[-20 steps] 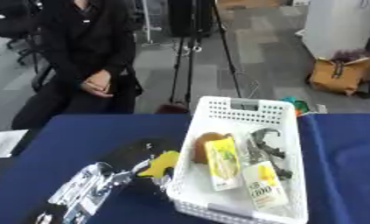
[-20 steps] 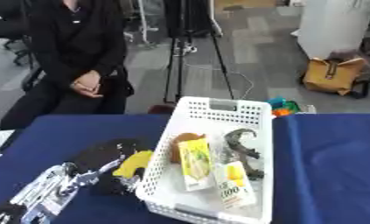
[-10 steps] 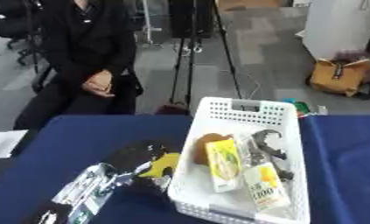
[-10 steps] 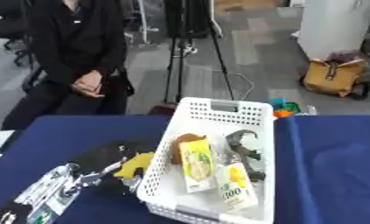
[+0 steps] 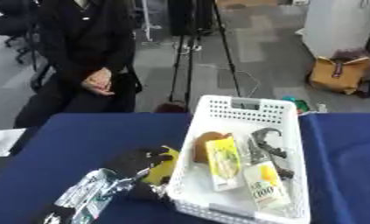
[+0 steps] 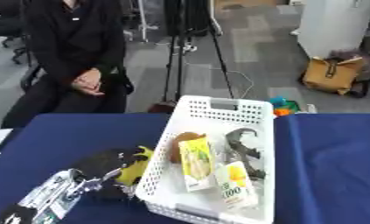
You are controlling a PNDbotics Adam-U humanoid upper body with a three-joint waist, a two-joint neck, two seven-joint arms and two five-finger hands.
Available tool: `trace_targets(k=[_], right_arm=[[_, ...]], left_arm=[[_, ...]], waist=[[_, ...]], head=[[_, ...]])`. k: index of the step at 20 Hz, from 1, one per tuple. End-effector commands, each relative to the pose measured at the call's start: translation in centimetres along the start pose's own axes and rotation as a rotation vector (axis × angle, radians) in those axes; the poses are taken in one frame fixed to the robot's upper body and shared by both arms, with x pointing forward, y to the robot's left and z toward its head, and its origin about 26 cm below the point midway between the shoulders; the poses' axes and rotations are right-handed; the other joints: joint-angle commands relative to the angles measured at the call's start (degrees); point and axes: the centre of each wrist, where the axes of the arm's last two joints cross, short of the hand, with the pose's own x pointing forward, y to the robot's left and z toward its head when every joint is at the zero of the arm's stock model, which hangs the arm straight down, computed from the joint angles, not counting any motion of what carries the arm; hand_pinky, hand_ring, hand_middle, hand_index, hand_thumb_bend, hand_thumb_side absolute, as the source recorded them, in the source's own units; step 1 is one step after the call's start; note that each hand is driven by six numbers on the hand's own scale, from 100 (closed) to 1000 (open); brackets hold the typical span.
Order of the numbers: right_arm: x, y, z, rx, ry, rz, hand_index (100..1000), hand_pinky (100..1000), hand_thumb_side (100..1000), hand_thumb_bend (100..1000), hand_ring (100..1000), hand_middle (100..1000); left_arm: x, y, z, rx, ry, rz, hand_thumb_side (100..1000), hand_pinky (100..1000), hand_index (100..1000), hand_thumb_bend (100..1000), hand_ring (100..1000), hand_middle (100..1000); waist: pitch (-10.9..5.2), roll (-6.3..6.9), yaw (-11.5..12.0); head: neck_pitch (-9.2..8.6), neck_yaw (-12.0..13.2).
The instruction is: Pick up objects on the table and place them in the box.
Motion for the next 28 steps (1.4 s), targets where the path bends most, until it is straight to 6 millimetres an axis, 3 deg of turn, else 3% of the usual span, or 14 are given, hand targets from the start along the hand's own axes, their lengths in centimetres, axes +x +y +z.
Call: trace_targets(k=[1,7,10,17,28], right_arm=[[0.6,-0.3,-0.7,-0.003,-0.037,-0.007,669,575,895,100,527,498],[0.6,-0.2,-0.8,-0.002,-0.038,-0.011,667,576,896,100,527,497],[0.6,-0.2,-0.8,-0.002,-0.039,-0.013,667,577,896,100,527,497],[0.6,-0.2,-0.8,0.000,-0.040,-0.017,668,577,896,100,527,497],[0.6,-0.1,-0.7,0.006,-0.039,-0.027,668,578,898,100,525,496]], left_arm=[[-1.1,1.6,0.6,0.028,0.027,-0.025,792,1000,1000,100,1000,1000],[-1.2,1.9,0.4,0.065,0.043,-0.050,782,1000,1000,100,1000,1000],[-1.2,1.5,0.2,0.075,0.031,-0.046,842,1000,1000,100,1000,1000],[-1.0,1.3,-0.3,0.055,-0.009,-0.023,880,1000,1000,100,1000,1000],[-1.6,0.7,-1.1,0.032,-0.015,-0.084,841,1000,1000,100,1000,1000]], waist=[[-1.05,-0.20,0.0],[-0.77,-0.48,-0.2],[-0.59,-0.56,-0.4],[-0.38,-0.58,-0.6],[-0.25,-0.51,-1.1]], head=[[-0.54,0.2],[-1.06,0.5],[-1.25,0.6],[-1.43,0.7],[-1.98,1.1]])
